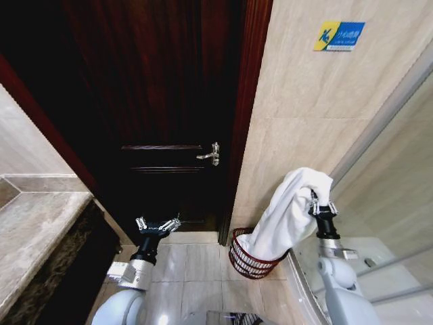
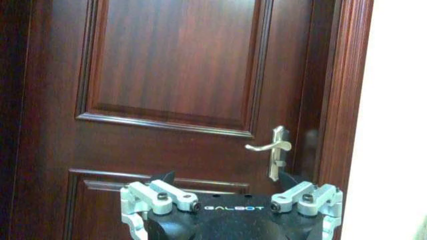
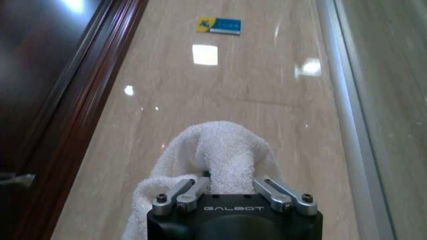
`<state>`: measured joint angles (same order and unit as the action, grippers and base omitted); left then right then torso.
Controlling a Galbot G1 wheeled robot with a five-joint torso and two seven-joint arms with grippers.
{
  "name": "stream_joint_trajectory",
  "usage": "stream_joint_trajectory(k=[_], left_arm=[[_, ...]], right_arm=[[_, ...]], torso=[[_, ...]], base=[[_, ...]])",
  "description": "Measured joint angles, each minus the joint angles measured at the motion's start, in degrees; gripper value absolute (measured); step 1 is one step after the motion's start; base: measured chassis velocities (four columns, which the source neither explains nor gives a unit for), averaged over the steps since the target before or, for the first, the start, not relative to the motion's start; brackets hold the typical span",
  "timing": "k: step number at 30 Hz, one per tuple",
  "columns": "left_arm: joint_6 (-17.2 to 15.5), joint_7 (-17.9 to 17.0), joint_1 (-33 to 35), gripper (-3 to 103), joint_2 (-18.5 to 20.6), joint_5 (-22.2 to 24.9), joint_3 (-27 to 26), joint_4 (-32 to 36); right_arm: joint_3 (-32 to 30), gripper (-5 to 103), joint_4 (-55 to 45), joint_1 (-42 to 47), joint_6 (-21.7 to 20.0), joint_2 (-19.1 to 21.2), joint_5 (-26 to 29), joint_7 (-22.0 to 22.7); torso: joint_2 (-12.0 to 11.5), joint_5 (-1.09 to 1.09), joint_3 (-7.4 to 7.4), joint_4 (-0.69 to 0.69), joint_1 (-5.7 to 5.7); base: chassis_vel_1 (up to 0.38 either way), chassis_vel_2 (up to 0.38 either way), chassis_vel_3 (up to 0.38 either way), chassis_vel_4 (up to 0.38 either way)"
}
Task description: Discard the used towel into the hamper.
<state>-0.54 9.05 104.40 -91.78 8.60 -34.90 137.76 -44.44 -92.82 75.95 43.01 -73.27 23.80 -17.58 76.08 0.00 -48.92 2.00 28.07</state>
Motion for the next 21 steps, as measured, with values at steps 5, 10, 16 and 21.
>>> stream_joint_trajectory(k=[5, 10, 16, 21], left_arm=[[0.0, 0.0, 0.0, 100, 0.0, 0.0, 0.0, 0.0], [0.0, 0.0, 0.0, 100, 0.0, 0.0, 0.0, 0.0], [0.0, 0.0, 0.0, 100, 0.0, 0.0, 0.0, 0.0], [0.0, 0.0, 0.0, 100, 0.0, 0.0, 0.0, 0.0]], right_arm=[[0.3, 16, 4.8, -0.7, 2.5, -0.6, -1.4, -0.5], [0.0, 16, 8.2, -1.1, 4.1, -0.9, -3.2, -1.2], [0.0, 16, 9.2, -1.1, 4.3, -1.2, -3.3, -1.6], [0.3, 16, 11.7, -1.9, 4.3, -1.7, -3.9, -2.1]], torso=[[0.0, 0.01, 0.00, 0.00, 0.00], [0.0, 0.01, 0.00, 0.00, 0.00], [0.0, 0.00, 0.00, 0.00, 0.00], [0.0, 0.00, 0.00, 0.00, 0.00]], base=[[0.000, 0.000, 0.000, 0.000], [0.000, 0.000, 0.000, 0.000], [0.000, 0.000, 0.000, 0.000], [0.000, 0.000, 0.000, 0.000]])
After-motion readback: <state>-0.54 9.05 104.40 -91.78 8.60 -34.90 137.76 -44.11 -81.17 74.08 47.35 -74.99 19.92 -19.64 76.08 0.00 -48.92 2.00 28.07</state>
